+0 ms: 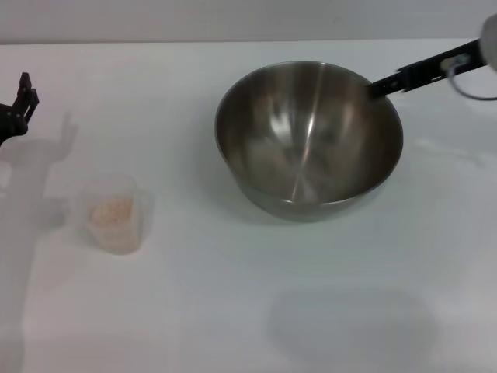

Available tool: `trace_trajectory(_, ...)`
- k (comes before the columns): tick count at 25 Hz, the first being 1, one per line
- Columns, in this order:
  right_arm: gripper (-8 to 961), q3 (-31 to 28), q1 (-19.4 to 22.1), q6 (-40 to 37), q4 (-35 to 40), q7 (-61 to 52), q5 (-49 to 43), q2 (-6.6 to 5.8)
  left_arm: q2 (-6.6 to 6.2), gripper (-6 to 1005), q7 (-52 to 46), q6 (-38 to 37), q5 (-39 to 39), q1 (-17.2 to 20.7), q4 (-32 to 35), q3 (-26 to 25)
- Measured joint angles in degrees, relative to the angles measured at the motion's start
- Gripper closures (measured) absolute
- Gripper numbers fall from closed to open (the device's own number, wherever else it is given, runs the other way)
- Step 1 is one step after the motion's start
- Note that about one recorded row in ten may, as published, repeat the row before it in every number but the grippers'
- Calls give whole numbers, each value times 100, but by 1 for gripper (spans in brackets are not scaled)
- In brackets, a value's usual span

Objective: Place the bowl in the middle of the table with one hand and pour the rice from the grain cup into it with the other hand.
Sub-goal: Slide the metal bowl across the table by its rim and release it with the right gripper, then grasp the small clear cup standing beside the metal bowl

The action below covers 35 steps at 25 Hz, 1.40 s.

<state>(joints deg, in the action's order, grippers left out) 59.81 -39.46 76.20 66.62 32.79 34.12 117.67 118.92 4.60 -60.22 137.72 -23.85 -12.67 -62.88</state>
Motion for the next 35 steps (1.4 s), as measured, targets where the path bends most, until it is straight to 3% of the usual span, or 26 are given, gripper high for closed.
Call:
trace_trajectory(5, 346, -138, 645, 126, 1327, 75, 102, 125, -3, 230, 4, -108, 8, 57, -1, 39)
trace_trajectory(6, 346, -96, 815, 44, 1553, 144, 229, 143, -16, 230, 10, -787, 13, 428, 0, 346)
trace_trajectory(8, 347, 31, 1236, -220, 1910, 408, 752, 165, -18, 230, 10, -998, 15, 555, 2, 488)
trace_trajectory(11, 347, 184, 1925, -773, 2123, 1258, 2161, 170, -32, 231, 12, -1422, 18, 872, 47, 887)
trace_trajectory(15, 347, 236, 2744, -1484, 1878, 3331, 4522, 205, -36, 232, 14, -1783, 20, 1365, 71, 1210)
trace_trajectory(17, 347, 268, 3035, -1632, 1353, 4817, 5923, 212, -36, 232, 14, -1828, 19, 1448, 71, 1237)
trace_trajectory(18, 347, 293, 3174, -1424, 468, 6505, 7509, 197, -36, 233, 14, -1828, 19, 1448, 71, 1237)
trace_trajectory(20, 347, 292, 3187, -1278, 145, 7083, 8050, 186, -36, 233, -3, -1976, 24, 1747, 78, 1295)
trace_trajectory(23, 346, 350, 3118, -419, -1291, 9345, 9589, 182, -36, 234, -62, -2122, 28, 1961, 79, 1367)
trace_trajectory(25, 346, 489, 3004, 69, -2096, 10525, 10243, 188, -36, 234, -62, -2122, 28, 1961, 79, 1367)
trace_trajectory(27, 346, 635, 2849, 389, -2696, 11391, 10687, 181, -45, 235, -78, -2236, 30, 2171, 94, 1702)
trace_trajectory(30, 346, 669, 2624, 521, -3217, 11858, 10882, 176, -57, 235, -79, -2275, 29, 2239, 120, 1892)
trace_trajectory(31, 346, 659, 2571, 527, -3290, 11870, 10893, 173, -57, 236, -161, -2331, 28, 2308, 239, 2243)
trace_trajectory(35, 346, 662, 2491, 537, -3399, 11870, 10906, 169, -42, 237, -237, -2337, 27, 2350, 355, 2625)
